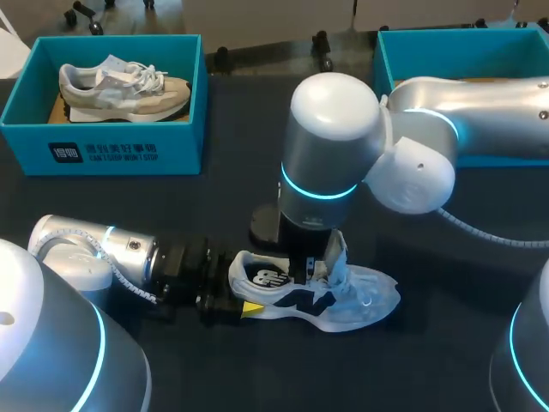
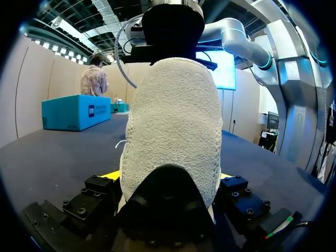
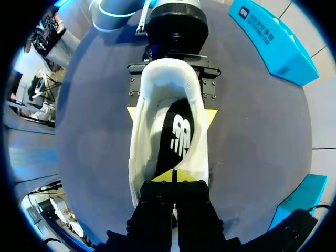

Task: Take the shoe out of the shoebox, open the shoe tongue, remove and reinsert the insole, then place the shoe into the shoebox

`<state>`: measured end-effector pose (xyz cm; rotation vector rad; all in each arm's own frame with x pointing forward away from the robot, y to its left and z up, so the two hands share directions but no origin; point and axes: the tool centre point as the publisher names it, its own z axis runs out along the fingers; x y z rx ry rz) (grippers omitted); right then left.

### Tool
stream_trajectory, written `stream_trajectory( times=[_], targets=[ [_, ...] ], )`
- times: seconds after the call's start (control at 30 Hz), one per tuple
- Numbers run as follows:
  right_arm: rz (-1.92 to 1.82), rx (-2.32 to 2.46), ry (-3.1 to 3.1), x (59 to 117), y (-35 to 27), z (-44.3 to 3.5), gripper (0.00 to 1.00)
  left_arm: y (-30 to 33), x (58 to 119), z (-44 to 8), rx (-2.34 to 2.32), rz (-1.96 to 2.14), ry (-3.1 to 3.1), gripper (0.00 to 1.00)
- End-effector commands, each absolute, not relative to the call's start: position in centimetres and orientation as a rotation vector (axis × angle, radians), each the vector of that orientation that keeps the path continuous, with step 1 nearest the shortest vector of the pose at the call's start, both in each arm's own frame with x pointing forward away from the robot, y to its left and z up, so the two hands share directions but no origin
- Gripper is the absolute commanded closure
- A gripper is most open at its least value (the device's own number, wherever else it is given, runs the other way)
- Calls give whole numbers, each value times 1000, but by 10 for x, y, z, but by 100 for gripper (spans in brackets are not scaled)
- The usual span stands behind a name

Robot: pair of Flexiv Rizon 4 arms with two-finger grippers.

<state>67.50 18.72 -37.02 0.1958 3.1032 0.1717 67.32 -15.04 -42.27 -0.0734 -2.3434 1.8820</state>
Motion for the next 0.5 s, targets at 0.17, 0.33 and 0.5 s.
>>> stream_trajectory(
  times=[0.17, 0.33, 0.5],
  targets=[
    [177, 221, 3102, 666, 190, -380, 100, -148, 673, -422, -73, 1879, -2345, 100],
    [152, 222, 3078, 664, 193, -369, 100, -148, 673, -422, -73, 1879, -2345, 100],
    [104, 228, 3053, 662, 195, -351, 100, -148, 673, -422, -73, 1879, -2345, 100]
  ],
)
